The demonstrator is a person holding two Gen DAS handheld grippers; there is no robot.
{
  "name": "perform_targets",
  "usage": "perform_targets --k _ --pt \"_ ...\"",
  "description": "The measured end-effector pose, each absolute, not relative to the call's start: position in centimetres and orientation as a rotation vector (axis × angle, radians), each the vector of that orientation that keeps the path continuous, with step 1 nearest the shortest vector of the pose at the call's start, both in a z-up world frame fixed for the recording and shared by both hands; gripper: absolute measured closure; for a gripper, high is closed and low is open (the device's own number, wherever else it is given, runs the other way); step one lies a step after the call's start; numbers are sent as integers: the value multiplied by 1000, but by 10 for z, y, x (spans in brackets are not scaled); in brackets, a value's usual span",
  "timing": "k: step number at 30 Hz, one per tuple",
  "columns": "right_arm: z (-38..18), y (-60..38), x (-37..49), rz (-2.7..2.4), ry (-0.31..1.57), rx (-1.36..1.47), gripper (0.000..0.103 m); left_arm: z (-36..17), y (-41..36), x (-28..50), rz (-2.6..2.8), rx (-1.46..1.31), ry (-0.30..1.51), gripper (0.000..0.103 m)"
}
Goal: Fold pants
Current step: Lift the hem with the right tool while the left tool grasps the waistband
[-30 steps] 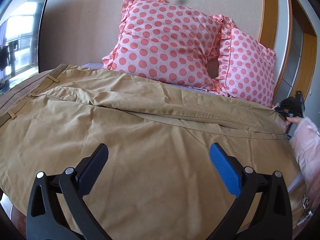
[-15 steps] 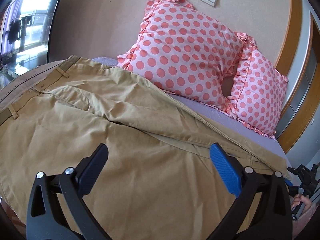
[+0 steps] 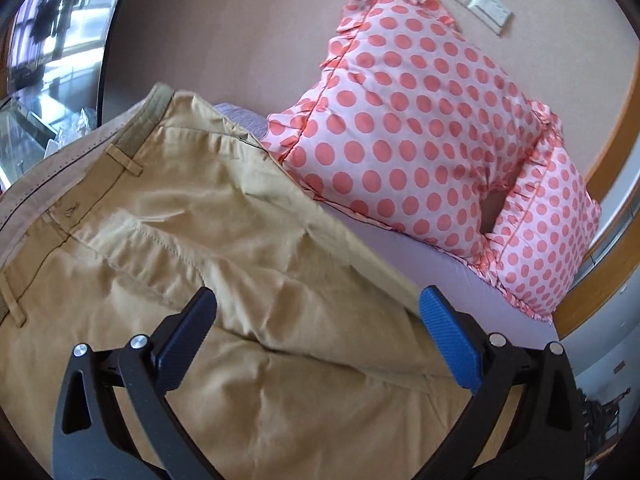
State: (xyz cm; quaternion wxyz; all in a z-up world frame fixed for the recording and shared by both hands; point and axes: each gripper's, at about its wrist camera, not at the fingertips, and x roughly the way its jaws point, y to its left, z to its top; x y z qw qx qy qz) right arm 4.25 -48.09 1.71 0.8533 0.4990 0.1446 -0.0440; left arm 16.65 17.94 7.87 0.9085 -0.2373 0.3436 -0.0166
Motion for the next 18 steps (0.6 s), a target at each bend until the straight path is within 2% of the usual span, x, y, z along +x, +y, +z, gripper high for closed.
perform_targets --k 4,8,9,11,12,13,18 --pt "14 -484 39 -77 304 1066 101 75 194 220 20 -549 771 3" --pt "8 -486 38 -69 302 1082 101 73 196 274 117 -479 850 5" --pt "7 -486 38 -68 301 1084 101 70 197 287 155 -448 878 13" --pt "7 -486 38 -66 299 1087 101 59 205 303 196 -449 945 41" --pt "7 -486 38 -65 296 1085 101 53 212 305 191 -479 974 74" --pt "8 -486 38 -63 295 1080 101 49 218 300 171 -524 983 86" --pt "21 -488 25 -86 267 1032 101 75 225 209 106 -503 852 87"
